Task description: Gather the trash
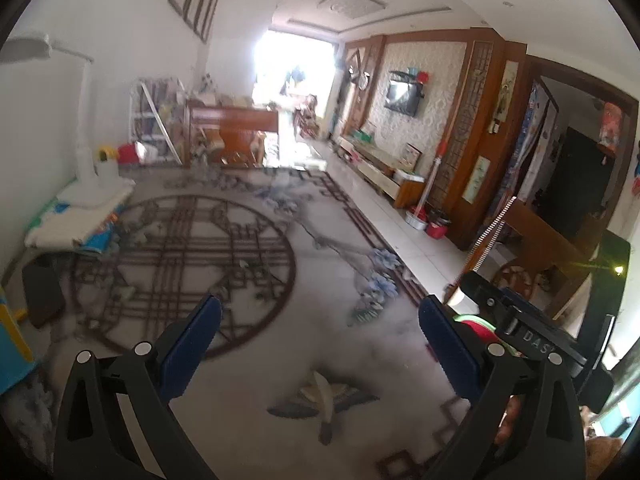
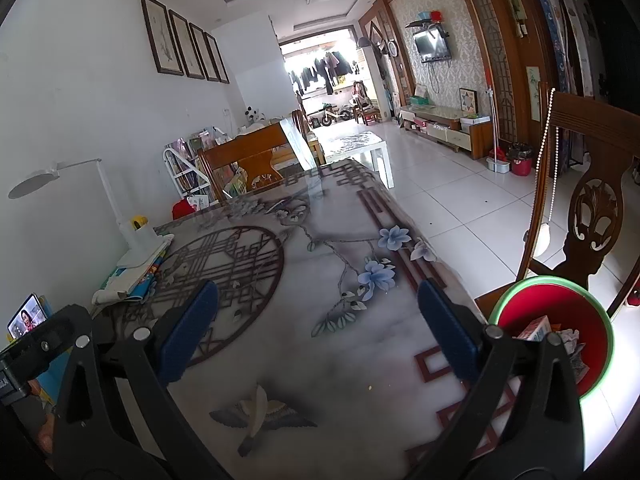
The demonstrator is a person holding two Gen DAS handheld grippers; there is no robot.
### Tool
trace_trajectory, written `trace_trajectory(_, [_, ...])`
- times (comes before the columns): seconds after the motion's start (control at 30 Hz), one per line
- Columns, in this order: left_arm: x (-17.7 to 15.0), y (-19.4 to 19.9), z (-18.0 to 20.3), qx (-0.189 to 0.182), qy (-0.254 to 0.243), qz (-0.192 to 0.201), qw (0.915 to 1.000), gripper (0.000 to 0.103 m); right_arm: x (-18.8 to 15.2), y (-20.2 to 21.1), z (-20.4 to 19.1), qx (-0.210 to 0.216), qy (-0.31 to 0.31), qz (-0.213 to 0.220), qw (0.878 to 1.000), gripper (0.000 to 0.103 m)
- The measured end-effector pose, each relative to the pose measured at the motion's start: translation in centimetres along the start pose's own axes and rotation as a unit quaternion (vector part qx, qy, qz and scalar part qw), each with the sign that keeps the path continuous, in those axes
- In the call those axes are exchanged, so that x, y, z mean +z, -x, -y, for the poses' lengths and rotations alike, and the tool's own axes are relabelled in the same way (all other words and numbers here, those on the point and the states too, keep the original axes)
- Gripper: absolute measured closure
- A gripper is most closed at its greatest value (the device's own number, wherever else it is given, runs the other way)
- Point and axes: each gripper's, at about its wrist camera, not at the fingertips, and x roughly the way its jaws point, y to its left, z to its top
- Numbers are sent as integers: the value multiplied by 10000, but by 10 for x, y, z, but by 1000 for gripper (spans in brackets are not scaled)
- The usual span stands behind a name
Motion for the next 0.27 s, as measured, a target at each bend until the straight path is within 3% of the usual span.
trace_trajectory(0.13, [1, 0, 3, 277, 20, 13, 9996, 8, 0, 0, 0, -4, 5, -4, 10000, 5])
trace_trajectory(0.27, [1, -1, -4, 141, 220, -111, 9996, 8, 0, 1, 0, -5, 5, -11, 10000, 5])
